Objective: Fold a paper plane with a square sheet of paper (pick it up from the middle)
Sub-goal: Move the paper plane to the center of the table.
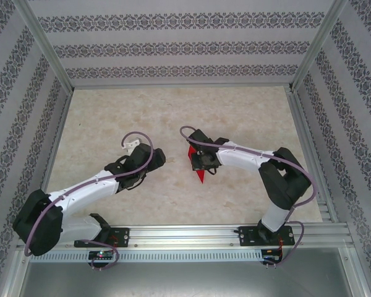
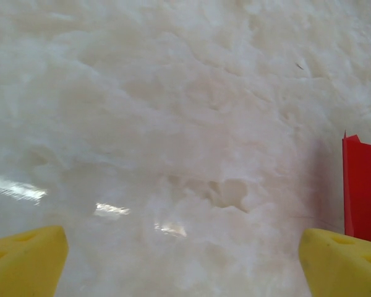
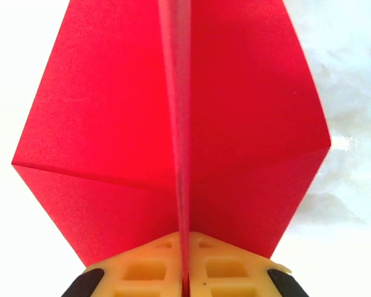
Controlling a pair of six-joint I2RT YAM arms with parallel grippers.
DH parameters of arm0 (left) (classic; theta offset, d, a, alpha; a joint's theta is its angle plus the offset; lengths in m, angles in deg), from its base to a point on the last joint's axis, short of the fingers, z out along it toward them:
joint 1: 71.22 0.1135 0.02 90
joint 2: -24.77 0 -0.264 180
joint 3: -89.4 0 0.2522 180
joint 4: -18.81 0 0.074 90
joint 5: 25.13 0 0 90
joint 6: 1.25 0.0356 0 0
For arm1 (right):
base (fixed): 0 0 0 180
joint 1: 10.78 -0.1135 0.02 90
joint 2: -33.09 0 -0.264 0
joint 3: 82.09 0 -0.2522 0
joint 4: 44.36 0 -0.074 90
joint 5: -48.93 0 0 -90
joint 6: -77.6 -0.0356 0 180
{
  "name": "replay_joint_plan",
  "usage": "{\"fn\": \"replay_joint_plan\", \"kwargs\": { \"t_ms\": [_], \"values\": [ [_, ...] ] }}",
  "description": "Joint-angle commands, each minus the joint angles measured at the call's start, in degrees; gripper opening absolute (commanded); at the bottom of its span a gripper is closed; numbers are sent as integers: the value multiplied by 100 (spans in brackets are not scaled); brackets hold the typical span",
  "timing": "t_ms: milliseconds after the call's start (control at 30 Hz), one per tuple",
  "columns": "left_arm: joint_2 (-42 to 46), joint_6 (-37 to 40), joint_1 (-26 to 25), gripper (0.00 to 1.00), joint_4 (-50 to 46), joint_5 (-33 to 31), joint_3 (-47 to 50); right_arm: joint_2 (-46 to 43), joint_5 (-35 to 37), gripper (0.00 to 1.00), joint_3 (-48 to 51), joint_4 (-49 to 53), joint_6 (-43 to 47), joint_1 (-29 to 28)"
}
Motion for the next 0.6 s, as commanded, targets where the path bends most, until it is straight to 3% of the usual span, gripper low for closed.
{"fn": "replay_joint_plan", "kwargs": {
  "t_ms": [0, 333, 567],
  "values": [
    [138, -145, 62, 99, -454, -346, 145, 225, 234, 9, -220, 278, 194, 2],
    [51, -155, 62, 100, -441, -283, 186, 550, 260, 17, -203, 64, -48, -122],
    [12, -194, 62, 100, -457, -263, 192, 738, 251, 17, 20, -205, -264, -252]
  ]
}}
